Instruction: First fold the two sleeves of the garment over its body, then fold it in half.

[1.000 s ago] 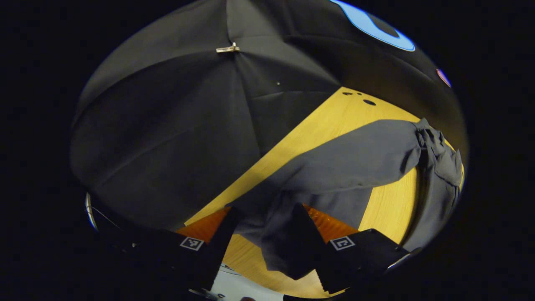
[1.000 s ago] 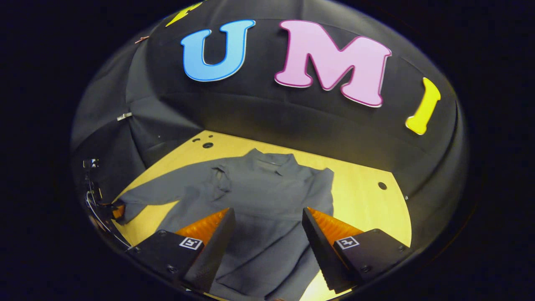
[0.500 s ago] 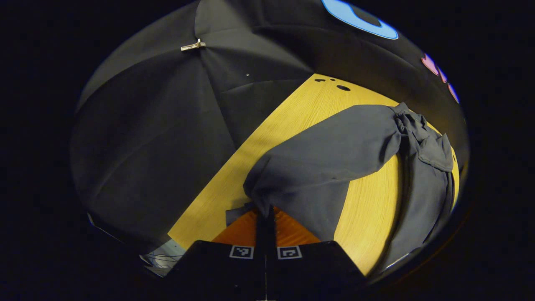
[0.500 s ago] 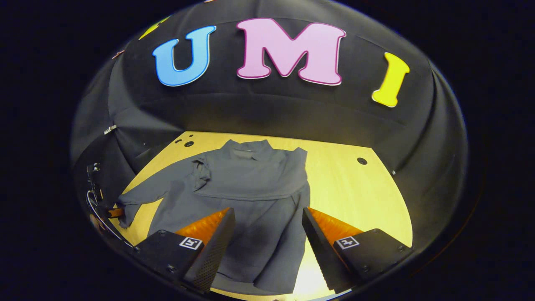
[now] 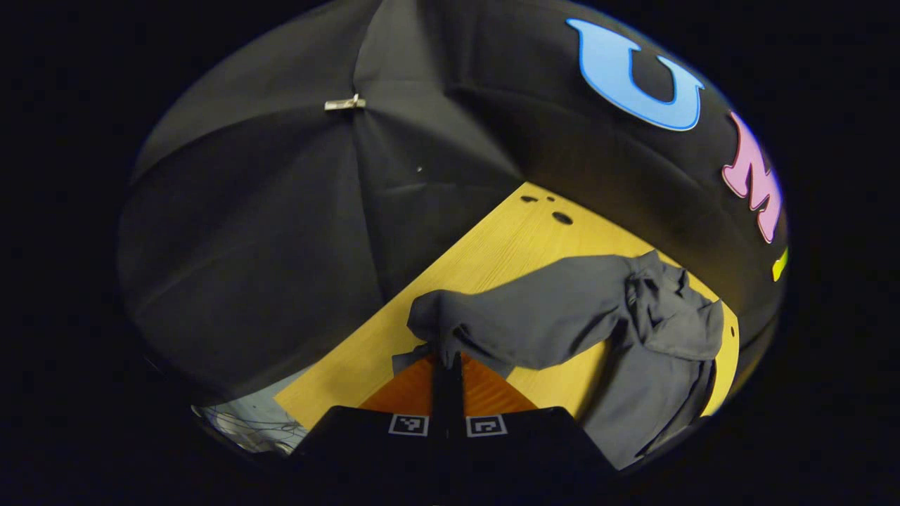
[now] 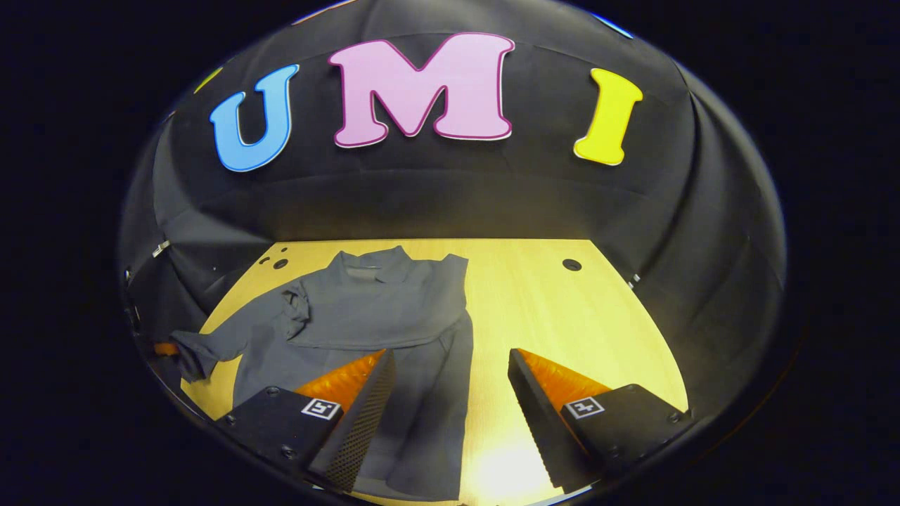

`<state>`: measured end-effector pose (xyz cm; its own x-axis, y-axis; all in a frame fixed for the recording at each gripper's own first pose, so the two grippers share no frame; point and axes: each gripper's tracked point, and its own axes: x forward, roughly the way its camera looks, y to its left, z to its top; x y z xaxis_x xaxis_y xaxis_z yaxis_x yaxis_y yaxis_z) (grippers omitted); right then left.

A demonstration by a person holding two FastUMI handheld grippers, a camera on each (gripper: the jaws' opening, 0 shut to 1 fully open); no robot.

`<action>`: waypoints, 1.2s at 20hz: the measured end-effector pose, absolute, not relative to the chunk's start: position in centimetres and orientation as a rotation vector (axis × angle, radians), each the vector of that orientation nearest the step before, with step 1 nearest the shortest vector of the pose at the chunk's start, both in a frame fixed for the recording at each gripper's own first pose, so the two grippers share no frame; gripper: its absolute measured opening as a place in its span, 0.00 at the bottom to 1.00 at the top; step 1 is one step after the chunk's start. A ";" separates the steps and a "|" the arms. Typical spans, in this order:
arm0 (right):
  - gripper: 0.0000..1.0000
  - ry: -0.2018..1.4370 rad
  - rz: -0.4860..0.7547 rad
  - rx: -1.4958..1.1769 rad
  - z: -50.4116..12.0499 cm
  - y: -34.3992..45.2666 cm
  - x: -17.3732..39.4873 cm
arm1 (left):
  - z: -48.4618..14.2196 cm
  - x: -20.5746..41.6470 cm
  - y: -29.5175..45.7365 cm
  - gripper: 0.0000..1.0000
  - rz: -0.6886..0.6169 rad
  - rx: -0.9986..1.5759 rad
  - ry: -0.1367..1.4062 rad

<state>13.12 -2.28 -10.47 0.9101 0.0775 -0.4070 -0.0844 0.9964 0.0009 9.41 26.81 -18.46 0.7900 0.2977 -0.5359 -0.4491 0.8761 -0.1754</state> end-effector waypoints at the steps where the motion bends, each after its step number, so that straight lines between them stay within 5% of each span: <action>1: 0.99 0.416 0.081 -0.013 -10.6 -2.4 13.2 | -17.3 10.1 26.1 0.05 0.395 -0.271 0.510; 11: 0.99 0.436 0.047 0.025 -11.9 -8.1 13.9 | -7.9 20.6 13.6 0.05 0.195 -0.120 0.416; 24: 0.99 0.503 0.070 0.097 -15.1 -11.8 14.4 | -6.1 31.8 -14.7 0.05 -0.177 -0.022 0.420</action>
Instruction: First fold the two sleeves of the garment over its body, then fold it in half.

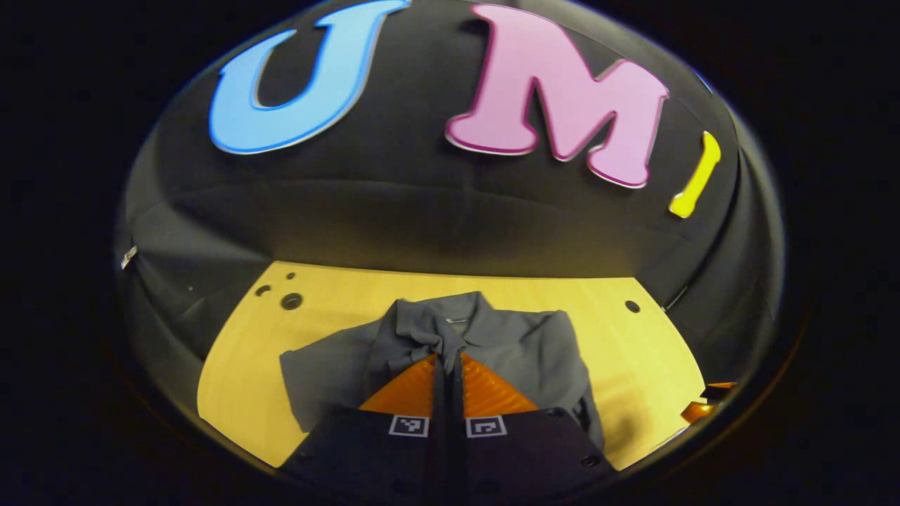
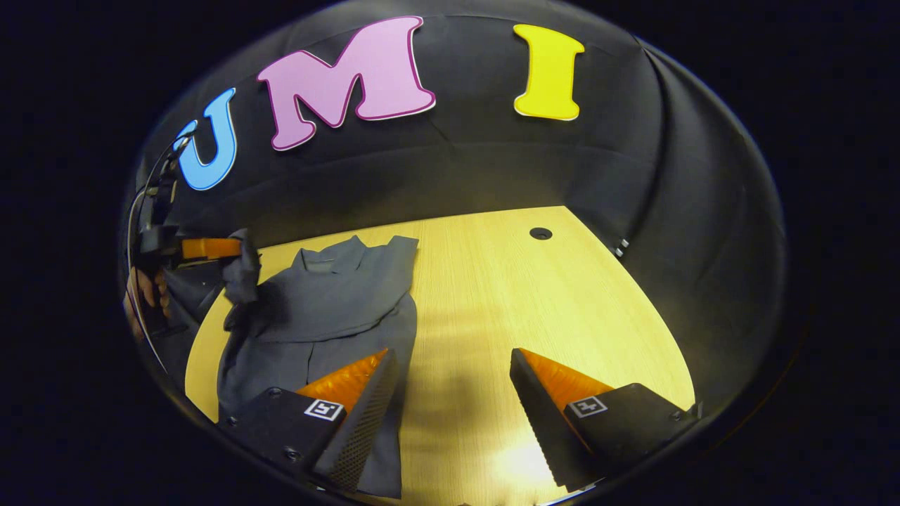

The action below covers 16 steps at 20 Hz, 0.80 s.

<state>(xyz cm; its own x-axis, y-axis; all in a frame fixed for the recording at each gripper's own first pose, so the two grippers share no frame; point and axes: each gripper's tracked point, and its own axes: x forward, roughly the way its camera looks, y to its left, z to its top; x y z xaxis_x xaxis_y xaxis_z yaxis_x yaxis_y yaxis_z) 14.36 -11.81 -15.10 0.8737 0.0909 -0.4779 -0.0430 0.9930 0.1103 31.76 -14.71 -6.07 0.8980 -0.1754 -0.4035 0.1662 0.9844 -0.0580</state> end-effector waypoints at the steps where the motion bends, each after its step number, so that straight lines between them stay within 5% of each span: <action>1: 0.99 0.511 0.075 0.095 -15.5 -12.0 14.3 | -6.3 32.4 -16.6 0.05 -0.197 -0.023 0.423; 12: 0.99 0.539 0.111 0.066 -17.1 -12.4 13.7 | -12.6 36.5 -28.8 0.07 -0.255 0.092 0.499; 15: 0.99 0.559 0.116 0.065 -18.0 -12.7 13.1 | -12.7 37.4 -30.2 0.25 -0.271 0.106 0.464; 16: 0.99 0.567 0.118 0.063 -18.3 -12.7 12.9 | -12.9 37.6 -30.2 0.41 -0.264 0.114 0.457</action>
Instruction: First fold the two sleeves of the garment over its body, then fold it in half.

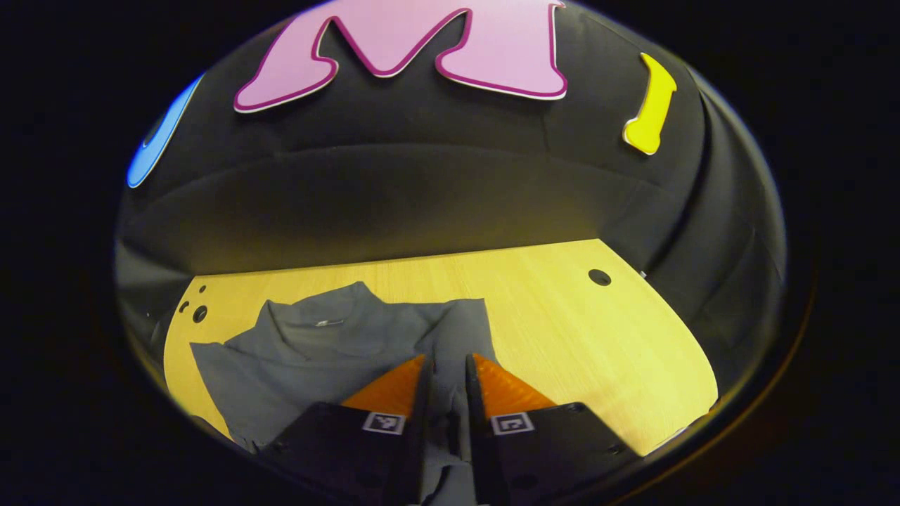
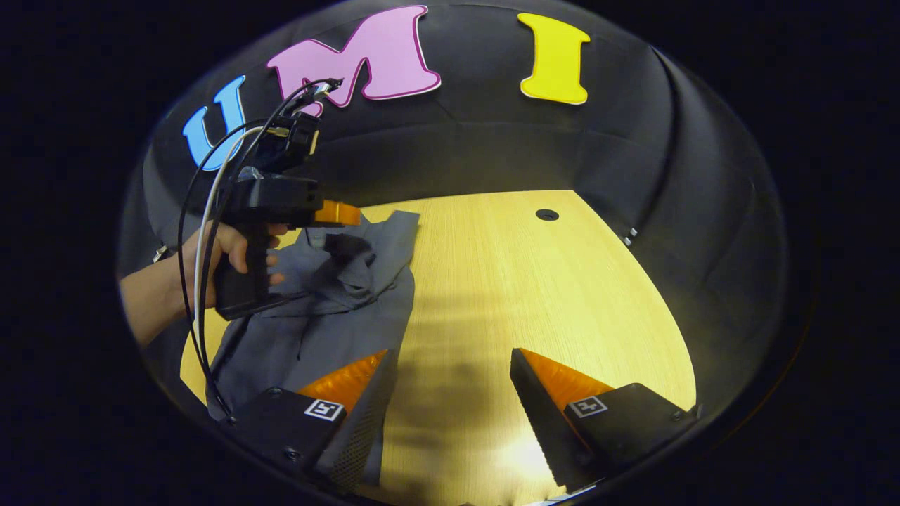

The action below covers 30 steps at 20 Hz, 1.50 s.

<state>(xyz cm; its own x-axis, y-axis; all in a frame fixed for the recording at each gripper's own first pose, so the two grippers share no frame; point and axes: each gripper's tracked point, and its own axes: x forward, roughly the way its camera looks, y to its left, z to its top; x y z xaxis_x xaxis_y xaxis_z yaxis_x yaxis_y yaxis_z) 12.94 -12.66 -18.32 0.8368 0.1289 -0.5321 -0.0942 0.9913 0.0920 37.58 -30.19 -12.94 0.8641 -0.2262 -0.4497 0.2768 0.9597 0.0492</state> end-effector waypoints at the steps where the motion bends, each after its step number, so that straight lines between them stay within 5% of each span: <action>1: 0.99 0.578 0.125 0.060 -18.7 -12.5 12.5 | -13.0 37.3 -30.0 0.57 -0.263 0.118 0.463; 3: 0.99 0.590 0.135 0.052 -19.2 -12.1 11.9 | -13.0 36.4 -29.2 0.89 -0.257 0.101 0.466; 6: 0.99 0.602 0.149 0.054 -19.7 -11.1 10.8 | -12.5 33.6 -26.1 0.96 -0.228 0.050 0.466; 15: 0.99 0.685 0.210 0.077 -21.8 -5.7 6.5 | -13.4 21.0 -10.6 0.92 -0.089 -0.071 0.488; 20: 0.99 0.757 0.242 0.108 -23.6 -1.6 3.8 | -18.3 12.3 -2.4 1.00 -0.002 -0.059 0.575; 30: 1.00 0.801 0.265 0.015 -26.4 7.1 2.3 | -26.9 0.1 5.5 0.96 0.111 -0.129 0.719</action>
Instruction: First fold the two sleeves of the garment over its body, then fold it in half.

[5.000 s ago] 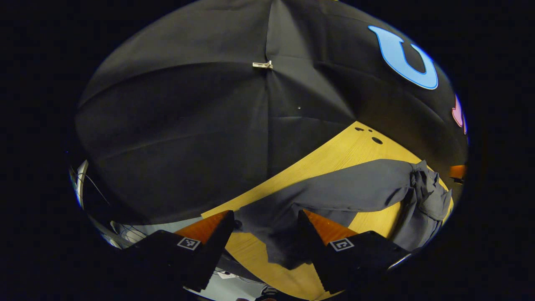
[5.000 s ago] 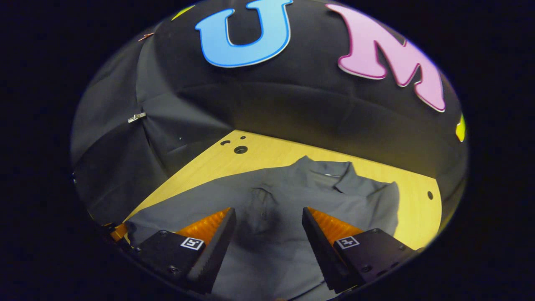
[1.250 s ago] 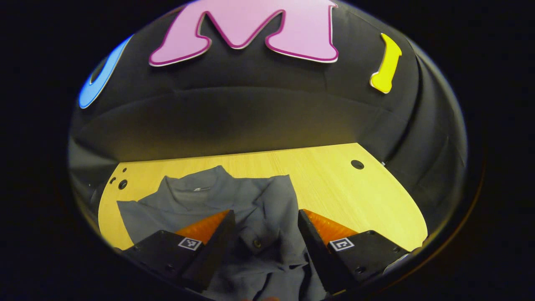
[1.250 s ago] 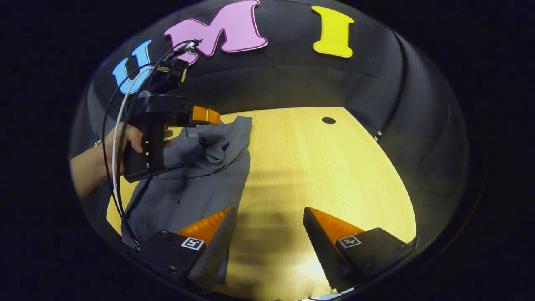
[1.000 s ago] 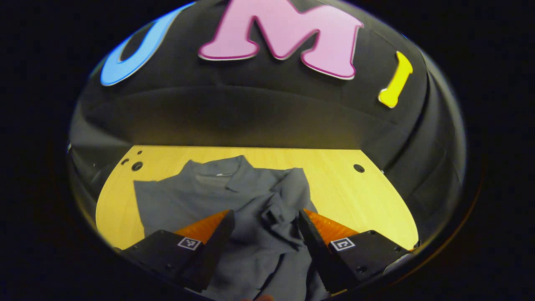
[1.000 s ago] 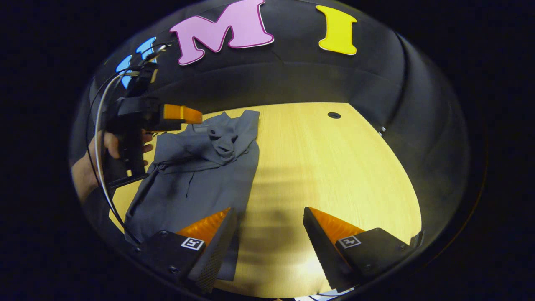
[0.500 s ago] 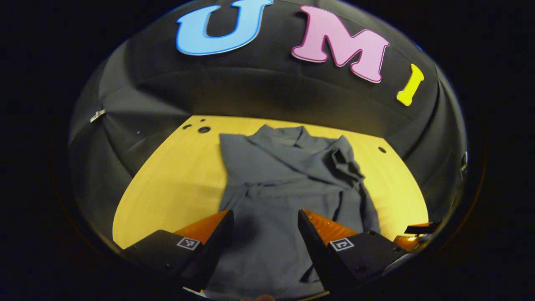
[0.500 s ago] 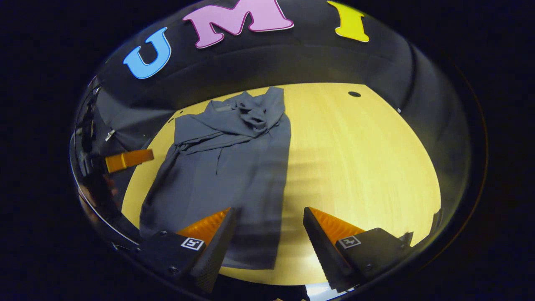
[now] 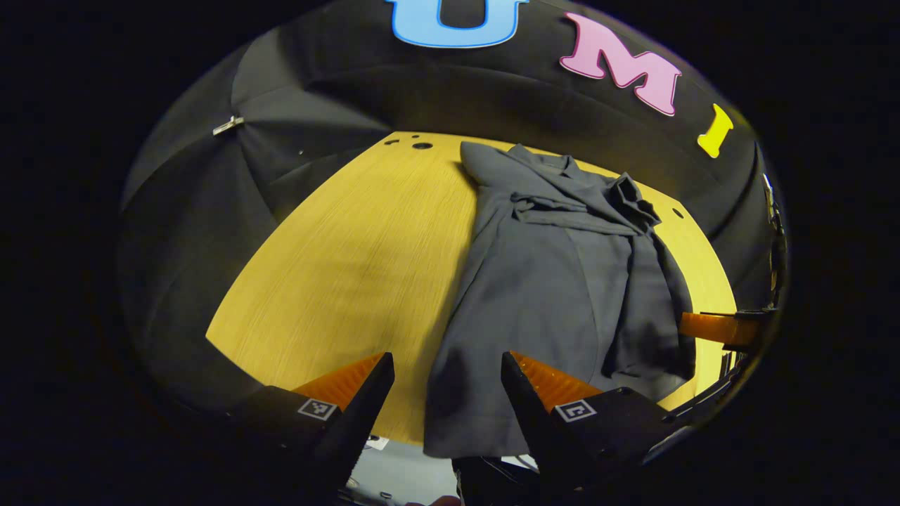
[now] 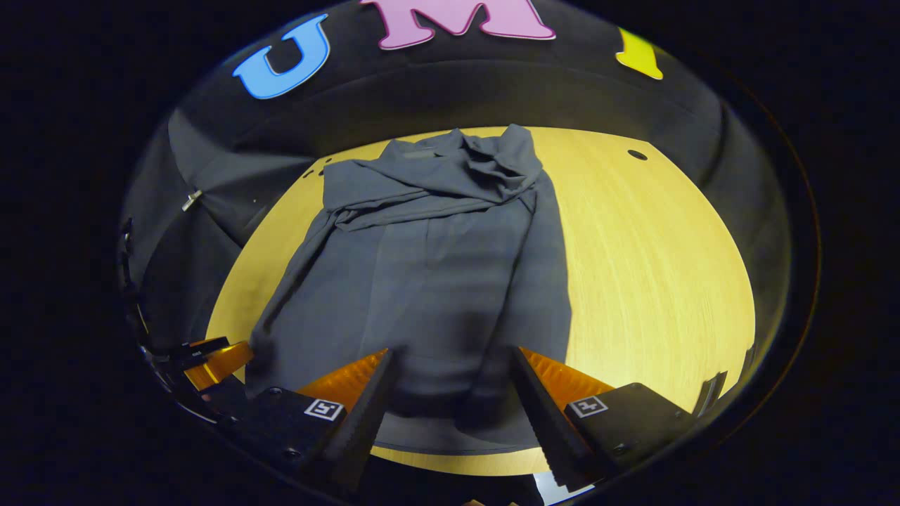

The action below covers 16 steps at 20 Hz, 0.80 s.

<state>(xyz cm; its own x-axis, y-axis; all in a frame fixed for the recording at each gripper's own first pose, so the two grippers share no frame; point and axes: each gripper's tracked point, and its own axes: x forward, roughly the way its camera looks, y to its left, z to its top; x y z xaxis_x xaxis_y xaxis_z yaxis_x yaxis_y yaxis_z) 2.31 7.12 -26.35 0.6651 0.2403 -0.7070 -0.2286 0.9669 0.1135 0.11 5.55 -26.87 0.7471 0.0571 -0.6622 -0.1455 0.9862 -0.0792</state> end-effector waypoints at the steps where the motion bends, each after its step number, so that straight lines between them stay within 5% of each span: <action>1: 1.00 0.809 0.257 -0.010 -26.9 7.4 2.2 | -27.5 -0.5 5.6 0.96 0.110 -0.128 0.730; 16: 0.99 0.870 0.205 -0.139 -31.6 7.5 2.0 | -32.4 -2.2 4.3 0.96 0.065 -0.063 0.832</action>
